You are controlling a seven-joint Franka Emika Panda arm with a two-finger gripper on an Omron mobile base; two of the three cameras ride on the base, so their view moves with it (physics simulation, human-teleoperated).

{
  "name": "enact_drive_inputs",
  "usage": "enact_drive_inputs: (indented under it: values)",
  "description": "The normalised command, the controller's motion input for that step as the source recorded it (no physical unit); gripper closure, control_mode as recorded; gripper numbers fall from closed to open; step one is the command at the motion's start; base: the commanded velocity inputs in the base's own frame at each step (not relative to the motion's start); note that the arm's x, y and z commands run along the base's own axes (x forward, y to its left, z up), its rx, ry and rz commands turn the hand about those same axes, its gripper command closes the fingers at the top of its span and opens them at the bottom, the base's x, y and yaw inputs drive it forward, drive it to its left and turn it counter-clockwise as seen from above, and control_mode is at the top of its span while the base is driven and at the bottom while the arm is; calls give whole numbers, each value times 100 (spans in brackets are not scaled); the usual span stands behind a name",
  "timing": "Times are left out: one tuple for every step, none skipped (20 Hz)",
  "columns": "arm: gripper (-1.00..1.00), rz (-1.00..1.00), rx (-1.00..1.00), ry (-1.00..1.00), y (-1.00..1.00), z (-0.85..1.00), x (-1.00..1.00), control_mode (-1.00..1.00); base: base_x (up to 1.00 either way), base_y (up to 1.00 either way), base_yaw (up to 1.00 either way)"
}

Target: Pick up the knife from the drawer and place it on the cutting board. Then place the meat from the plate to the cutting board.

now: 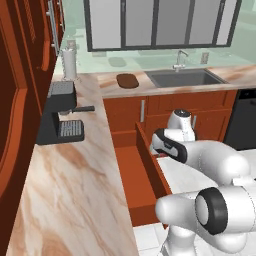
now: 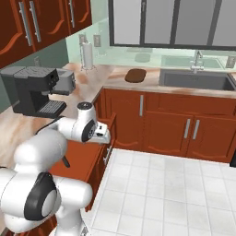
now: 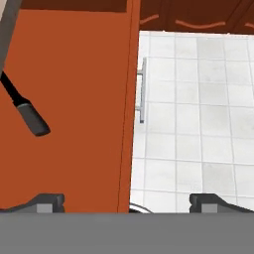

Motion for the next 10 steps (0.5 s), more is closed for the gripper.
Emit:
enact_drive_inputs:
  values:
    - [-100,0,0,12,0,-34,21,-100,0,0,0]
    - [-100,0,0,11,0,-37,17,-100,0,0,0]
    - [-100,0,0,10,0,-39,14,-100,0,0,0]
    - [-100,0,0,10,0,-44,11,-100,0,0,0]
    - [-100,0,0,8,0,-43,6,-100,0,0,0]
    - [-100,0,0,8,0,-46,4,-100,0,0,0]
    - [-100,0,0,7,0,-49,0,-100,0,0,0]
    - [-100,0,0,6,0,-54,0,-100,0,0,0]
    - [-100,0,0,4,0,-56,0,-100,0,0,0]
    - [-100,0,0,4,0,-52,0,-100,0,0,0]
